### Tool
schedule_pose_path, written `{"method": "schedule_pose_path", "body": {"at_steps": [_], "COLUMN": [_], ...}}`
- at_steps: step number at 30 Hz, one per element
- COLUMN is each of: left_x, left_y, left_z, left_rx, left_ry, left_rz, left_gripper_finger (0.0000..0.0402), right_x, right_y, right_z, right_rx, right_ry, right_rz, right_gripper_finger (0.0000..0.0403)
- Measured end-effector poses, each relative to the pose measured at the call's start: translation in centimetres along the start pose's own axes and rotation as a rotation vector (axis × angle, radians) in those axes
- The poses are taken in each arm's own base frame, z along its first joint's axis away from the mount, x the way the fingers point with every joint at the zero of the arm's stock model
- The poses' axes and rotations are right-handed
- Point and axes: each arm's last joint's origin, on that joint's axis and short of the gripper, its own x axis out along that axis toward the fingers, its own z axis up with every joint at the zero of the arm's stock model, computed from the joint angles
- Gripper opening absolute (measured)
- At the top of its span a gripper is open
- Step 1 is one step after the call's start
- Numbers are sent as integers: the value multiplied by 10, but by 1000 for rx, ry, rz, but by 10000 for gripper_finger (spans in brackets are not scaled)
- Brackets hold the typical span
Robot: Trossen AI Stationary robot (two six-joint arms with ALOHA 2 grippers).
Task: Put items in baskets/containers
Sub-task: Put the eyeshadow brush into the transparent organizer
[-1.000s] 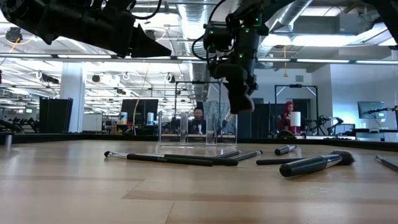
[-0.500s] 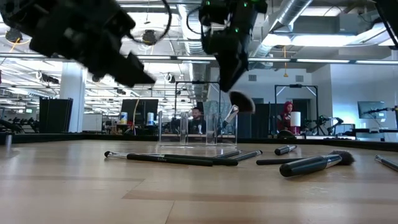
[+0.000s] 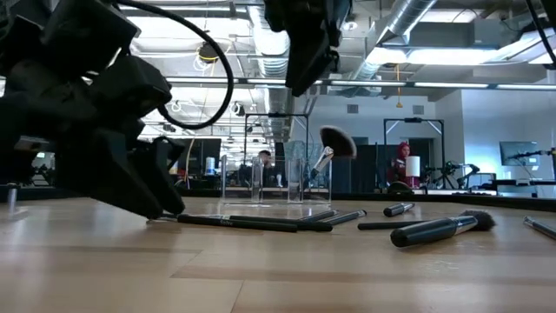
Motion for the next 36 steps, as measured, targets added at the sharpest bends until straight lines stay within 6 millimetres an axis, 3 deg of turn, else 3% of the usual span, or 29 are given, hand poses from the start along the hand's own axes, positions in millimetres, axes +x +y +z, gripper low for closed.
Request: {"method": "schedule_pose_path", "body": {"at_steps": [7,13,17,22,27,32,36], "left_x": [3,-1,-1,-9,-22,-27,-26], "left_y": [-7,-5,-5,-7,-5,-3,-4], "left_z": [-7,-15,-16,-9,4,5,5], "left_rx": [-1,-8,-7,0,-7,-4,-1], "left_ry": [12,36,37,13,-43,-27,-28], "left_rz": [-9,-4,1,3,35,49,52], "left_gripper_finger": [116,36,12,10,10,8,5], "right_x": [-2,8,33,86,142,163,169], "right_y": [34,59,74,93,98,103,100], "right_z": [-4,-3,-8,-12,-24,-17,-11], "right_rx": [-9,-77,-197,-223,-192,-161,-150], "right_ry": [-50,-149,-180,-198,-76,-82,-93], "right_rz": [53,110,128,148,126,162,165], "right_gripper_finger": [138,137,139,133,126,118,118]}}
